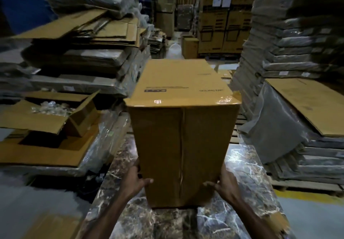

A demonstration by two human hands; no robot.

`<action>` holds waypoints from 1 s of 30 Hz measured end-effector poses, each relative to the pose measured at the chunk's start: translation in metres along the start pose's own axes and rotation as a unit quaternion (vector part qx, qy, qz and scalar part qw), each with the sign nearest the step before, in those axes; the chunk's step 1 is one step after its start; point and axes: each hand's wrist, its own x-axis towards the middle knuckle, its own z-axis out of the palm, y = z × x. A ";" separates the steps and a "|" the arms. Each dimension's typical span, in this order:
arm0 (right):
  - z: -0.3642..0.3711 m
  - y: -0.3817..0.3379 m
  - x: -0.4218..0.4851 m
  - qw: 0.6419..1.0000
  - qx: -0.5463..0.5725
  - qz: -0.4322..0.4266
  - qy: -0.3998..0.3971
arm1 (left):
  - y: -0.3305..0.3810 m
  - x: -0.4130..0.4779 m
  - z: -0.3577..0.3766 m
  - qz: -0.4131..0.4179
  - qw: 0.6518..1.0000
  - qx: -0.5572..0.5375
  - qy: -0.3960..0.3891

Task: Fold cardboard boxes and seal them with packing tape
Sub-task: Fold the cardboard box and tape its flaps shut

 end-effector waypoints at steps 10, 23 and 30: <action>-0.008 0.010 -0.005 0.986 -0.112 0.046 -0.116 | -0.021 -0.003 -0.006 -0.052 0.994 -0.089 -0.036; -0.190 -0.173 0.136 0.970 0.220 0.047 -0.096 | 0.235 0.045 -0.106 -0.004 0.974 -0.222 -0.045; -0.187 -0.192 0.149 0.948 0.220 0.039 -0.229 | 0.254 0.066 -0.099 -0.020 0.982 -0.120 -0.142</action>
